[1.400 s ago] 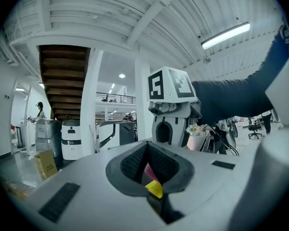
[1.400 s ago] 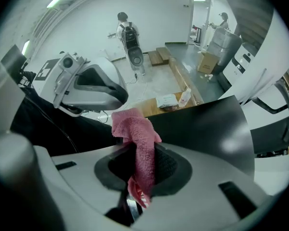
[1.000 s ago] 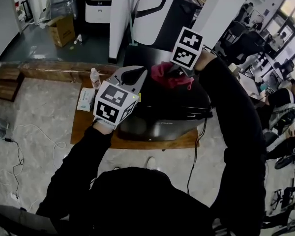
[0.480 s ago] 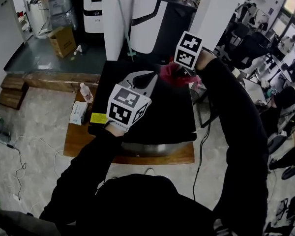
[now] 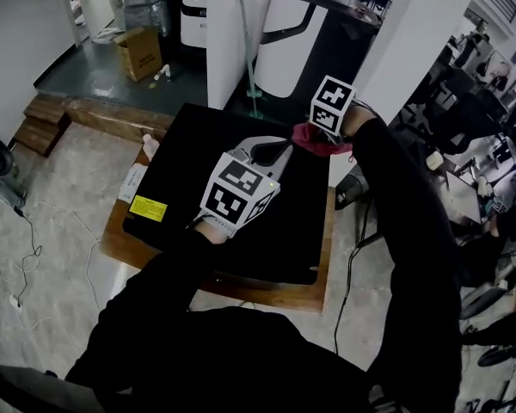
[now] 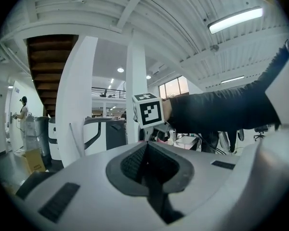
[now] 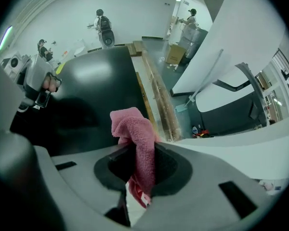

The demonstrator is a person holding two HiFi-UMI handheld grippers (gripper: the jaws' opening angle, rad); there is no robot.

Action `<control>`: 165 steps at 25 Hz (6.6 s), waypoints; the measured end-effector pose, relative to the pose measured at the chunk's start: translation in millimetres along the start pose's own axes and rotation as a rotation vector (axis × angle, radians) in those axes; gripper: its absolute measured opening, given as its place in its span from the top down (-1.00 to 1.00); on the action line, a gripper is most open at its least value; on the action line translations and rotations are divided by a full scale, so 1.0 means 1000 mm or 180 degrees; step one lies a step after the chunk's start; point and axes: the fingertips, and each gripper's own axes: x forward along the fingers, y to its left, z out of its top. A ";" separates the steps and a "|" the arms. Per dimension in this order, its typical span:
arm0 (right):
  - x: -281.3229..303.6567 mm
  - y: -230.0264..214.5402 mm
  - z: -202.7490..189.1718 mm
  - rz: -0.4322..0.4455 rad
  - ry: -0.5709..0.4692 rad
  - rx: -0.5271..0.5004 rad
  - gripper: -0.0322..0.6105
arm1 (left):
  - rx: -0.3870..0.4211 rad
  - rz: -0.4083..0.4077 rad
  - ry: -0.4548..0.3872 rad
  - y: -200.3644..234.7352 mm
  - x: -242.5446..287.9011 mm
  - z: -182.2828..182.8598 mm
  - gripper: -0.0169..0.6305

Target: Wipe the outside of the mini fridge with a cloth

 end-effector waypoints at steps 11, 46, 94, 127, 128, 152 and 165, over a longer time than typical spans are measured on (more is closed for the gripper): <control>0.015 0.030 0.013 0.0095 0.0129 -0.0345 0.68 | -0.0042 0.0111 0.0103 0.007 -0.006 -0.022 0.93; -0.045 0.338 -0.008 0.0556 0.0174 0.0219 0.68 | 0.0119 -0.0999 -0.0318 -0.024 -0.217 -0.014 0.93; 0.190 0.481 0.189 -0.2143 -0.1811 -0.0033 0.67 | -0.0247 -0.0578 0.0310 0.039 -0.361 -0.338 0.93; 0.380 0.532 0.160 -0.1204 -0.1130 0.0094 0.66 | -0.0784 -0.0294 0.1223 0.032 -0.352 -0.529 0.93; 0.362 0.535 0.159 -0.1246 -0.1226 0.0117 0.66 | -0.0781 -0.0301 0.1199 0.029 -0.353 -0.519 0.93; -0.032 0.416 -0.079 -0.3594 -0.1856 0.0542 0.64 | -0.0156 -0.0868 -0.0260 -0.177 -0.247 -0.181 0.93; 0.044 0.392 -0.078 -0.3357 -0.1815 0.0302 0.65 | -0.0165 -0.0695 -0.0154 -0.178 -0.214 -0.196 0.93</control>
